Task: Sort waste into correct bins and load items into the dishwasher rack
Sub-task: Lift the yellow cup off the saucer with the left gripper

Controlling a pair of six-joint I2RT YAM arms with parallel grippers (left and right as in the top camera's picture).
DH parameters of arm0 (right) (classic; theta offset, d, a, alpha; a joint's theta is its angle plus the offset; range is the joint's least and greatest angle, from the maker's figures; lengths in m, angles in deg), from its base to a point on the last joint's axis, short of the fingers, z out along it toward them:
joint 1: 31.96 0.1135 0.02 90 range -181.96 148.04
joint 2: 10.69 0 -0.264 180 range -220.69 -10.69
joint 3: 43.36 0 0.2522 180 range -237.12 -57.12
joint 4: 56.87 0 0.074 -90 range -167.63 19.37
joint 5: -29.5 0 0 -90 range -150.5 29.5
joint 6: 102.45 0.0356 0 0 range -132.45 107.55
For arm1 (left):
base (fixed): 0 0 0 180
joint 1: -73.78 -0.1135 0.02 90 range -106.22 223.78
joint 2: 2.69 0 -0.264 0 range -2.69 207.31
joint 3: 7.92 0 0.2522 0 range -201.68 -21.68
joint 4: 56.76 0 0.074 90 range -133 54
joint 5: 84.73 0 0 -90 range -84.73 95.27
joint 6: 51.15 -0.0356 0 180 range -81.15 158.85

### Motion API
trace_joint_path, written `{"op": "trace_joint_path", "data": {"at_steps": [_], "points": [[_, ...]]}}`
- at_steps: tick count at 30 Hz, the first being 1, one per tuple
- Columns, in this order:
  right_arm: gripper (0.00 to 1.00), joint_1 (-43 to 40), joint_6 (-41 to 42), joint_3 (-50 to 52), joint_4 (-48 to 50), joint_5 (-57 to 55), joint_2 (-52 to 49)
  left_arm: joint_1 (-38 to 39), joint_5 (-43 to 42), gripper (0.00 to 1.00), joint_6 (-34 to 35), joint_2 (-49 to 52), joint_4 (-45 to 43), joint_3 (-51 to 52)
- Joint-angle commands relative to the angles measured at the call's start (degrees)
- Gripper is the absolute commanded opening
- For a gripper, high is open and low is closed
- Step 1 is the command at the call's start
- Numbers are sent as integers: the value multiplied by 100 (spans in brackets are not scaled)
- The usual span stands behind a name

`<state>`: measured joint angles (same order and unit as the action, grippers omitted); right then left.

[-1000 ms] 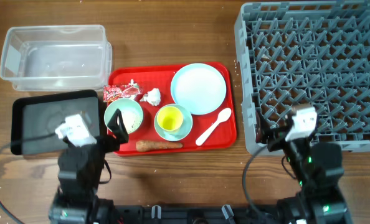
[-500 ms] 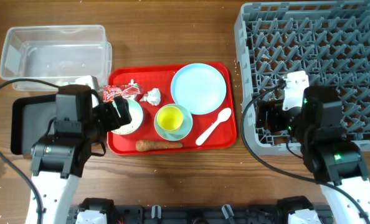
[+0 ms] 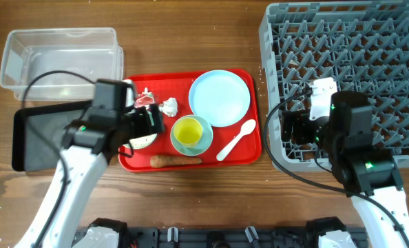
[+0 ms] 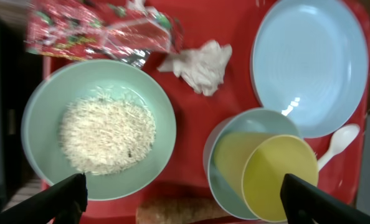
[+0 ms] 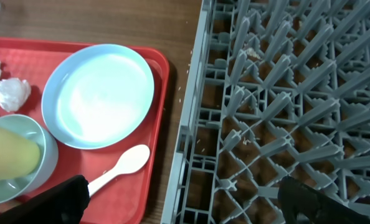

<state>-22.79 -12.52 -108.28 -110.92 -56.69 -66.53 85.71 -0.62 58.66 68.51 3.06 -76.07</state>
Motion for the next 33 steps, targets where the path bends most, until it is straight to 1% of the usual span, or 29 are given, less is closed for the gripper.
{"op": "trace_joint_path", "data": {"at_steps": [1,2,6,8,10,11,13,14,16,17,23,25,28,31,33], "points": [[100,-15,31,-129,-7,7,-111,551,-92,97,31,660,-199,-92],[100,-15,26,-129,-7,7,-153,750,-90,92,31,986,-297,-92],[100,-15,24,-129,-7,7,-199,968,-92,72,33,1537,-369,-92],[100,-15,26,-129,-2,7,-199,1038,-92,56,33,1803,-415,-92],[100,-15,26,-129,-2,7,-199,1047,-94,32,33,1928,-457,-92],[100,-15,26,-129,-2,7,-199,1047,-94,24,33,1956,-474,-92],[100,-15,24,-129,0,4,-199,1047,-92,13,33,1956,-505,-92],[100,-15,26,-129,0,4,-199,1047,-94,9,31,1945,-529,-92],[100,-15,24,-129,-2,4,-199,1047,-92,7,31,1945,-562,-94],[100,-15,24,-129,-2,4,-199,1045,-92,4,31,1945,-560,-98],[100,-15,26,-129,-2,4,-199,1040,-85,4,-13,1768,-560,-125],[100,-15,26,-129,0,4,-199,1040,11,8,-11,1637,-560,-125],[100,-15,24,-129,7,4,-199,1040,17,8,-9,1486,-560,-125],[100,-15,26,-129,4,4,-199,1043,15,4,-9,1397,-557,-125],[100,-15,24,-129,7,4,-199,1043,13,4,-7,1366,-557,-125]]}}
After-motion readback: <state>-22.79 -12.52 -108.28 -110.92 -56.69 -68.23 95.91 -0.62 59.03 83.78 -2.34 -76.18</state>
